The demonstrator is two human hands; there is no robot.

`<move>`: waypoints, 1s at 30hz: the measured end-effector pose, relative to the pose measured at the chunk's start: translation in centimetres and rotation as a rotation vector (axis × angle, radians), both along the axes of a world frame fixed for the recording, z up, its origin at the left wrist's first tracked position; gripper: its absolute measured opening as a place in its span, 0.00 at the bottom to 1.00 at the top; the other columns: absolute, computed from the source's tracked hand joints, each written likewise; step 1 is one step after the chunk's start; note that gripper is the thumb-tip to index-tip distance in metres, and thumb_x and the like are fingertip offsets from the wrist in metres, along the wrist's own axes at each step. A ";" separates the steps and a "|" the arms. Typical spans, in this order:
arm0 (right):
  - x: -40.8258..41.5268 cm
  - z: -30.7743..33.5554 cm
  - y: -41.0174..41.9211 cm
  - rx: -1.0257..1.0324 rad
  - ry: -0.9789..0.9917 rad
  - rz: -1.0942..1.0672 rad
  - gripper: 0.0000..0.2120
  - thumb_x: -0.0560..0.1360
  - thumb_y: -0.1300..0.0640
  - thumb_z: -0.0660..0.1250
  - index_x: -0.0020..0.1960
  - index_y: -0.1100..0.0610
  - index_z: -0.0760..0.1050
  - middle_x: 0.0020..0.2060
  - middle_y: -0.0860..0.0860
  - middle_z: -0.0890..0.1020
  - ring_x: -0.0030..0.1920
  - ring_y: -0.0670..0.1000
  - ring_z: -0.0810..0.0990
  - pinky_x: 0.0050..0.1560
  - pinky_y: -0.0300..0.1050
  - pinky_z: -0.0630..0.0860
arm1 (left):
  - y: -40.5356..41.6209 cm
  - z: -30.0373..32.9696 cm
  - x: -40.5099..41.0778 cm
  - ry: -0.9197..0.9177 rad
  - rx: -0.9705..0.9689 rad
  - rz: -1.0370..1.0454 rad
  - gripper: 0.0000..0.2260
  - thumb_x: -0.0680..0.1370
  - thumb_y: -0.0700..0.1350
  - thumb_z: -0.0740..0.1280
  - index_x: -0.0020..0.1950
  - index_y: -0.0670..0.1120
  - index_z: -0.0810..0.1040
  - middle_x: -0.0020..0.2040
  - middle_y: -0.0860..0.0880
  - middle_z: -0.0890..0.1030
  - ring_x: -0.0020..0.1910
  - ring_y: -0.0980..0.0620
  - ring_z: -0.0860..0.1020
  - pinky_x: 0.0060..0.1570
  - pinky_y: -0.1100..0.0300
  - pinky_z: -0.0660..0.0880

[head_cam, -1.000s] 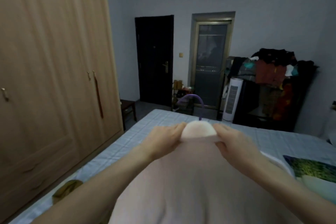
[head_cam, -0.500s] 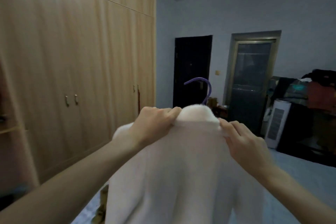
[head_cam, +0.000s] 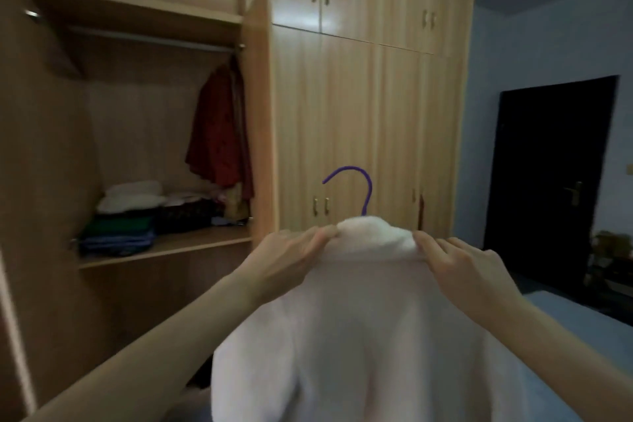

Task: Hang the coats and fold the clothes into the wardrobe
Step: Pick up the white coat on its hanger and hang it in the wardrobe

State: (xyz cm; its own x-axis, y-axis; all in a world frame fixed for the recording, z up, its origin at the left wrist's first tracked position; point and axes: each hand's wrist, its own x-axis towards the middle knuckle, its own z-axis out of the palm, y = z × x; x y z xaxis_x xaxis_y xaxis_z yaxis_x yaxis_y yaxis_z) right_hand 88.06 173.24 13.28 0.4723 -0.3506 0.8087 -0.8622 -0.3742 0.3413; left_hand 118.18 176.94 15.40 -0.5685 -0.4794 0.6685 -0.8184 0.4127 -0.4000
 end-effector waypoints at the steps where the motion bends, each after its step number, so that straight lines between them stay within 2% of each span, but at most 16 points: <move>1: 2.1 0.1 -0.2 0.006 0.006 0.028 0.25 0.61 0.65 0.77 0.57 0.60 0.78 0.34 0.50 0.81 0.32 0.54 0.81 0.20 0.43 0.68 | 0.6 -0.1 2.2 -0.007 0.005 0.022 0.33 0.64 0.35 0.77 0.65 0.46 0.66 0.46 0.47 0.82 0.30 0.46 0.79 0.24 0.56 0.74; 6: 11.7 -0.1 -1.8 0.043 0.042 0.129 0.26 0.63 0.62 0.77 0.60 0.57 0.76 0.38 0.50 0.83 0.35 0.54 0.82 0.23 0.45 0.73 | 3.5 -0.9 11.9 -0.074 0.021 0.167 0.35 0.69 0.33 0.70 0.71 0.49 0.59 0.56 0.46 0.77 0.39 0.44 0.80 0.33 0.49 0.76; 11: 20.0 0.0 -4.5 0.141 0.082 0.198 0.21 0.68 0.60 0.74 0.60 0.53 0.75 0.34 0.50 0.82 0.32 0.54 0.81 0.25 0.47 0.76 | 5.1 -1.1 18.5 -0.126 0.010 0.300 0.32 0.72 0.36 0.59 0.74 0.50 0.54 0.58 0.44 0.76 0.43 0.45 0.80 0.35 0.49 0.77; 14: 24.1 0.7 -6.5 0.158 0.109 0.189 0.16 0.72 0.58 0.69 0.59 0.50 0.73 0.33 0.49 0.81 0.32 0.52 0.81 0.26 0.44 0.72 | 4.5 -0.9 21.8 -0.119 0.023 0.377 0.34 0.73 0.36 0.64 0.74 0.50 0.53 0.57 0.44 0.75 0.41 0.46 0.78 0.34 0.50 0.77; 17: 27.7 1.5 -8.4 0.151 0.093 0.204 0.15 0.69 0.59 0.74 0.53 0.52 0.75 0.27 0.49 0.78 0.25 0.51 0.78 0.23 0.40 0.62 | 3.0 0.0 25.0 -0.154 0.005 0.472 0.38 0.71 0.38 0.70 0.76 0.50 0.53 0.56 0.45 0.74 0.35 0.49 0.76 0.30 0.53 0.77; 20: 30.6 2.4 -11.0 0.110 0.118 0.235 0.12 0.73 0.57 0.71 0.54 0.53 0.72 0.30 0.50 0.78 0.27 0.53 0.80 0.24 0.42 0.66 | 1.1 1.2 27.6 -0.206 -0.049 0.536 0.39 0.67 0.34 0.70 0.75 0.48 0.58 0.50 0.47 0.77 0.28 0.52 0.73 0.23 0.56 0.73; 22: 32.4 3.1 -13.3 0.064 0.104 0.286 0.15 0.69 0.57 0.74 0.53 0.54 0.74 0.28 0.51 0.78 0.26 0.55 0.79 0.22 0.43 0.67 | -0.5 2.0 29.3 -0.200 -0.067 0.554 0.38 0.66 0.32 0.67 0.74 0.49 0.60 0.46 0.47 0.78 0.26 0.52 0.72 0.20 0.56 0.71; 24: 34.2 3.7 -15.6 0.036 0.094 0.327 0.18 0.63 0.59 0.79 0.48 0.55 0.75 0.27 0.50 0.76 0.24 0.55 0.78 0.20 0.40 0.62 | -2.1 2.9 30.8 -0.194 -0.076 0.577 0.38 0.64 0.32 0.64 0.73 0.49 0.61 0.44 0.48 0.78 0.26 0.51 0.72 0.20 0.58 0.70; 26: 35.8 4.3 -17.9 0.023 0.117 0.363 0.20 0.60 0.62 0.80 0.48 0.56 0.76 0.27 0.49 0.75 0.25 0.54 0.77 0.19 0.39 0.60 | -3.8 3.7 32.1 -0.205 -0.087 0.610 0.37 0.63 0.33 0.64 0.72 0.50 0.64 0.44 0.49 0.79 0.25 0.51 0.72 0.20 0.61 0.66; 28: 37.4 4.9 -19.9 0.009 0.153 0.367 0.16 0.65 0.59 0.76 0.51 0.55 0.76 0.28 0.49 0.76 0.27 0.53 0.76 0.19 0.41 0.61 | -5.5 4.5 33.5 -0.216 -0.089 0.650 0.38 0.63 0.32 0.66 0.72 0.50 0.64 0.45 0.49 0.79 0.26 0.51 0.73 0.21 0.62 0.64; 30: 39.0 5.2 -22.0 0.011 0.143 0.391 0.12 0.73 0.55 0.69 0.55 0.53 0.73 0.31 0.48 0.76 0.30 0.53 0.77 0.22 0.42 0.62 | -7.2 4.9 35.0 -0.209 -0.073 0.680 0.40 0.62 0.33 0.71 0.72 0.50 0.63 0.46 0.49 0.78 0.28 0.52 0.74 0.21 0.60 0.68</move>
State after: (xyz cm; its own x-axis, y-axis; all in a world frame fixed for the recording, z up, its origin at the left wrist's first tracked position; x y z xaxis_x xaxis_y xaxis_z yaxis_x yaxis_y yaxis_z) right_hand 127.02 151.21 18.49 0.6789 -0.1306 0.7225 -0.5984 -0.6686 0.4414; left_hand 153.19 169.73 20.27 -0.2795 -0.7312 0.6222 -0.7881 -0.1955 -0.5837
